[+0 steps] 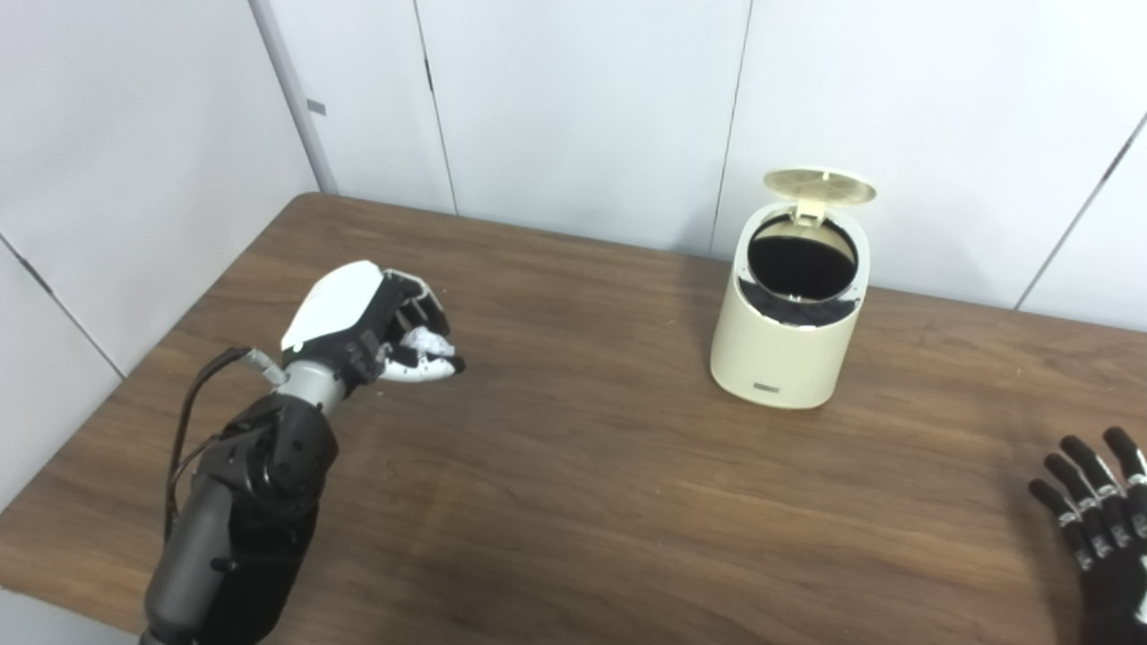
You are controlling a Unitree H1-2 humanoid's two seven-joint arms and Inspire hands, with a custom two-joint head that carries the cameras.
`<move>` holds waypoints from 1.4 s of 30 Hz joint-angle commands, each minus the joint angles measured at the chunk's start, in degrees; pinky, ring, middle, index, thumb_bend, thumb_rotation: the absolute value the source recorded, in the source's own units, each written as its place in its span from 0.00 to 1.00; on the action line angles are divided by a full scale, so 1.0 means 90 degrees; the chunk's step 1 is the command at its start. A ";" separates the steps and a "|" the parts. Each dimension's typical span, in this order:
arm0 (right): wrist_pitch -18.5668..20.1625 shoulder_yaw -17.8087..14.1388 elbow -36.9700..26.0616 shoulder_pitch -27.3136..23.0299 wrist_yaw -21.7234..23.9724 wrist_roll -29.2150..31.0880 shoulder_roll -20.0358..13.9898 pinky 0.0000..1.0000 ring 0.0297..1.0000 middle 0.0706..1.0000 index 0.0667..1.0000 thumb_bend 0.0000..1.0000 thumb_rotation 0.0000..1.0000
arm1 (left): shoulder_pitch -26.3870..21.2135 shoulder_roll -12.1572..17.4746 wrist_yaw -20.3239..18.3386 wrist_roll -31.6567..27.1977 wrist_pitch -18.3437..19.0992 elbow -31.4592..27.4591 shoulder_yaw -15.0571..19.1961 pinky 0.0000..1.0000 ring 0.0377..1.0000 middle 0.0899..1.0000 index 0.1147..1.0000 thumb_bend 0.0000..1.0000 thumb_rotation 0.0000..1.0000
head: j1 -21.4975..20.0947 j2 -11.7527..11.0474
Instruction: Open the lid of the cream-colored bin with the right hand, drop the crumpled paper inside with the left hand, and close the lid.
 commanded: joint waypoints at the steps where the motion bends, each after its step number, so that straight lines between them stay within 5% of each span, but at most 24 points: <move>1: -0.0299 0.0006 -0.0053 -0.0087 0.0057 -0.0021 -0.0007 0.82 0.87 0.86 0.95 0.43 1.00 | -0.0354 0.0120 -0.0053 0.0197 -0.0003 -0.0314 0.0011 0.48 0.38 0.45 0.42 0.50 0.00 | -0.0026 0.0000; 13: -0.0391 0.0015 0.0112 -0.0104 0.0002 -0.0064 0.0061 0.83 0.88 0.85 0.94 0.43 1.00 | -0.1147 -0.0480 -0.1270 0.0830 -0.0005 -0.0807 -0.0013 0.44 0.39 0.45 0.42 0.50 0.00 | -0.0196 -0.0031; 21: -0.0522 0.0048 0.0195 -0.0090 -0.0004 -0.0181 0.0113 0.85 0.89 0.86 0.93 0.47 1.00 | -0.1430 -0.0610 -0.1387 0.0981 -0.0016 -0.0824 -0.0325 0.39 0.35 0.45 0.45 0.50 0.00 | -0.0392 -0.0078; 42: -0.0662 0.0152 0.0272 0.0048 -0.0153 -0.0471 0.0351 0.81 0.88 0.85 0.94 0.50 0.98 | -0.1558 -0.0899 -0.0107 0.0585 -0.0606 -0.0138 -0.1118 0.43 0.35 0.43 0.43 0.50 0.00 | -0.1194 -0.0431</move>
